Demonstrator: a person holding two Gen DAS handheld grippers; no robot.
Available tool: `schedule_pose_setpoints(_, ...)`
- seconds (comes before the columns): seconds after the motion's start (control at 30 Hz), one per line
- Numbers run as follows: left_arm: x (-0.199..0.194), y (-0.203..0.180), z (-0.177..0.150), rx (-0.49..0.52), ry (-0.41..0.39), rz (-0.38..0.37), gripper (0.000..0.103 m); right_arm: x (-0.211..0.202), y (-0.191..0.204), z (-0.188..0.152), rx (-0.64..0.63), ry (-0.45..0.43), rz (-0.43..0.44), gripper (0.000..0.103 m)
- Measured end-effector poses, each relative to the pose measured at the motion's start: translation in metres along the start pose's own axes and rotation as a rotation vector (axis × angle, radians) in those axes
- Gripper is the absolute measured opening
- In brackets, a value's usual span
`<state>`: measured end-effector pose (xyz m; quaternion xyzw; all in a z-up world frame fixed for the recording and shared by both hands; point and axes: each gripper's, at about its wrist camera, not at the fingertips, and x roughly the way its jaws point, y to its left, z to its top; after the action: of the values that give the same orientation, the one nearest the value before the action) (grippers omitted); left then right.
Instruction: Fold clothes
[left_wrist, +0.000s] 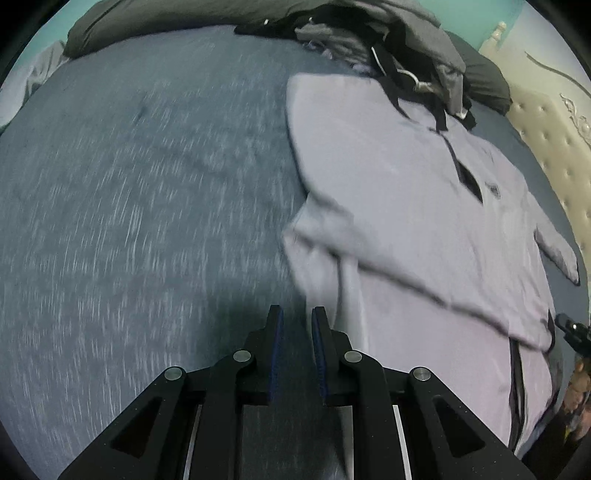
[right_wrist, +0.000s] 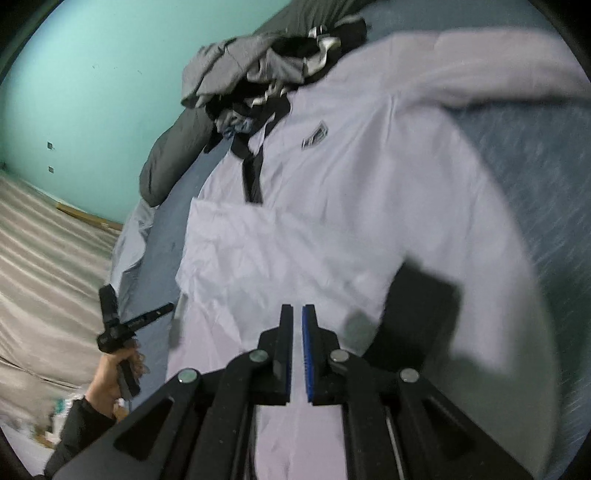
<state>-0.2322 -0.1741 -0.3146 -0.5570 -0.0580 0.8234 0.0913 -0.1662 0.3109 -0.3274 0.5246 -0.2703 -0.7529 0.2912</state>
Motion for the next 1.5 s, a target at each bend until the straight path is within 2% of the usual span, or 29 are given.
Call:
schedule_pose_setpoints(0.07, -0.002, 0.002, -0.010, -0.008, 0.015, -0.006, 0.017, 0.006, 0.010, -0.005, -0.024, 0.036, 0.012, 0.006)
schedule_pose_setpoints(0.1, -0.003, 0.003, -0.015, -0.014, 0.021, -0.008, 0.018, 0.009, 0.018, -0.006, -0.048, 0.057, 0.018, 0.011)
schedule_pose_setpoints(0.13, -0.005, 0.003, -0.020, -0.019, 0.028, -0.010, 0.019, 0.013, 0.027, -0.007, -0.076, 0.078, 0.024, 0.017)
schedule_pose_setpoints(0.17, -0.006, 0.004, -0.024, -0.024, 0.034, -0.012, 0.021, 0.016, 0.037, -0.009, -0.103, 0.102, 0.028, 0.031)
schedule_pose_setpoints(0.2, -0.007, 0.003, -0.027, -0.027, 0.035, -0.016, 0.021, 0.024, 0.050, -0.013, -0.143, 0.142, 0.039, 0.037)
schedule_pose_setpoints(0.27, -0.011, 0.000, -0.034, -0.032, 0.037, -0.023, 0.022, 0.039, 0.065, -0.022, -0.198, 0.220, 0.046, 0.037)
schedule_pose_setpoints(0.4, -0.018, -0.006, -0.047, -0.034, 0.039, -0.034, 0.027, 0.075, 0.073, -0.035, -0.219, 0.332, -0.049, 0.037)
schedule_pose_setpoints(0.6, -0.026, -0.005, -0.057, -0.043, 0.032, -0.049, 0.029, 0.099, 0.071, -0.035, -0.232, 0.346, -0.123, 0.036)
schedule_pose_setpoints(0.63, -0.026, -0.004, -0.058, -0.045, 0.030, -0.049, 0.029, 0.102, 0.069, -0.034, -0.227, 0.347, -0.130, 0.034)
schedule_pose_setpoints(0.7, -0.026, -0.003, -0.059, -0.049, 0.030, -0.053, 0.031, 0.101, 0.072, -0.032, -0.260, 0.338, -0.153, 0.013)
schedule_pose_setpoints(0.77, -0.025, -0.001, -0.058, -0.051, 0.030, -0.052, 0.032, 0.098, 0.072, -0.030, -0.269, 0.336, -0.128, 0.003)
schedule_pose_setpoints(0.87, -0.021, 0.002, -0.055, -0.073, 0.024, -0.059, 0.033, 0.086, 0.074, -0.027, -0.289, 0.321, -0.107, 0.002)
schedule_pose_setpoints(0.97, -0.013, -0.001, -0.053, -0.112, 0.013, -0.075, 0.039, 0.071, 0.072, -0.022, -0.311, 0.309, -0.119, 0.002)
schedule_pose_setpoints(1.07, -0.003, 0.001, -0.043, -0.159, -0.006, -0.094, 0.039, 0.055, 0.062, -0.015, -0.308, 0.279, -0.154, 0.000)
schedule_pose_setpoints(1.17, 0.007, 0.003, -0.033, -0.191, -0.014, -0.090, 0.039, 0.055, 0.058, -0.014, -0.275, 0.284, -0.131, 0.000)
schedule_pose_setpoints(1.23, 0.011, 0.005, -0.024, -0.215, -0.028, -0.081, 0.039, 0.058, 0.059, -0.016, -0.260, 0.302, -0.085, 0.000)
schedule_pose_setpoints(1.3, 0.013, 0.009, -0.016, -0.244, -0.053, -0.080, 0.039, 0.062, 0.061, -0.019, -0.226, 0.329, -0.024, 0.003)
schedule_pose_setpoints(1.33, 0.015, 0.011, -0.014, -0.250, -0.056, -0.077, 0.039, 0.066, 0.063, -0.020, -0.226, 0.339, -0.023, 0.004)
schedule_pose_setpoints(1.37, 0.019, 0.012, -0.011, -0.256, -0.054, -0.076, 0.039, 0.070, 0.066, -0.021, -0.230, 0.347, -0.030, 0.011)
schedule_pose_setpoints(1.4, 0.022, 0.012, -0.008, -0.261, -0.052, -0.075, 0.039, 0.074, 0.069, -0.021, -0.243, 0.352, -0.038, 0.024)
schedule_pose_setpoints(1.43, 0.023, 0.010, -0.004, -0.257, -0.052, -0.076, 0.039, 0.078, 0.072, -0.022, -0.250, 0.359, -0.037, 0.030)
schedule_pose_setpoints(1.5, 0.029, 0.012, 0.011, -0.231, -0.053, -0.069, 0.039, 0.080, 0.074, -0.024, -0.256, 0.367, -0.038, 0.033)
